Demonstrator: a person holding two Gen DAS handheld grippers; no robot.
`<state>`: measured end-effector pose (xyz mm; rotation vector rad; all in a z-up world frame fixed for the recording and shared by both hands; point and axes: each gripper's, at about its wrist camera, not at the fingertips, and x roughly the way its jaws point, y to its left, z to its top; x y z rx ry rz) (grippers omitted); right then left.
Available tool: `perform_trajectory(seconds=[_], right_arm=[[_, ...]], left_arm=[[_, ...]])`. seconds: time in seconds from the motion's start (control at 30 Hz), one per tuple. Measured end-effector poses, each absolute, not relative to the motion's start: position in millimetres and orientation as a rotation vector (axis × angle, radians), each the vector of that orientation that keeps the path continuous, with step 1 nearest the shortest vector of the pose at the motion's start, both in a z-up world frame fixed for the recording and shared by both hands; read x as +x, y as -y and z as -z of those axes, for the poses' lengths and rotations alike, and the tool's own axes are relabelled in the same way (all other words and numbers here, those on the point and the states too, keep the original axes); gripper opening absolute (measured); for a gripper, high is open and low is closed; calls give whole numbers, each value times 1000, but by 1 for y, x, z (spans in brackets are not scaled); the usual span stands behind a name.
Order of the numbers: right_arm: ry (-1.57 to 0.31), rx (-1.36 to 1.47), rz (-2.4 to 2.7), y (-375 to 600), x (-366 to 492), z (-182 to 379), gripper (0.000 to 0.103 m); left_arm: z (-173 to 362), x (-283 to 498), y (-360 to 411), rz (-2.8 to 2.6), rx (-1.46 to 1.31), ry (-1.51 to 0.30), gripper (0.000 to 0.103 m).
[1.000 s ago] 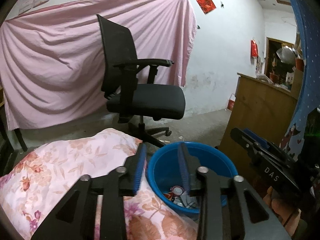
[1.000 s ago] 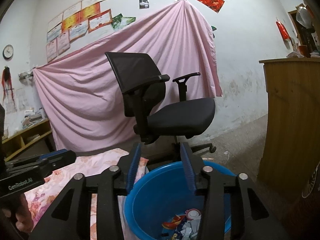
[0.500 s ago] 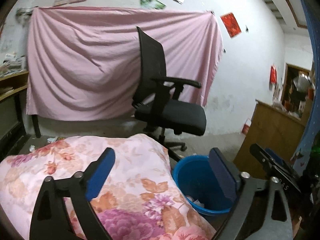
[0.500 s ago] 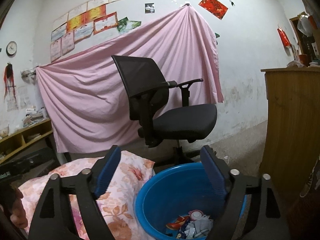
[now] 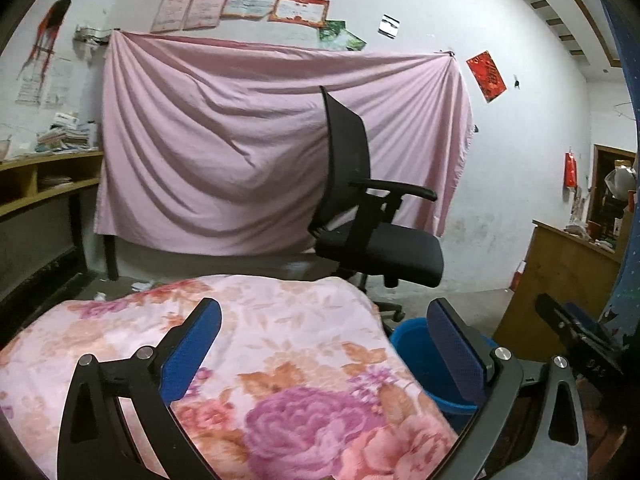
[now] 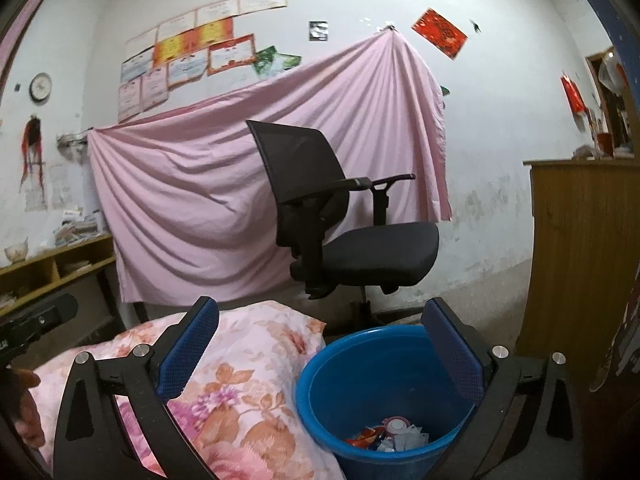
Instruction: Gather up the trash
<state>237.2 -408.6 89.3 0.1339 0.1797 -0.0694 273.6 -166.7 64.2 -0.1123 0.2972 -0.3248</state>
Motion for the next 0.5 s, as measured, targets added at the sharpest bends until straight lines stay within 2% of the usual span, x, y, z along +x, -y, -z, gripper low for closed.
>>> perform_trajectory(seconds=[0.5], right_arm=[[-162, 83, 28, 357, 151, -102, 103]], left_arm=[[-58, 193, 106, 215, -100, -248, 101]])
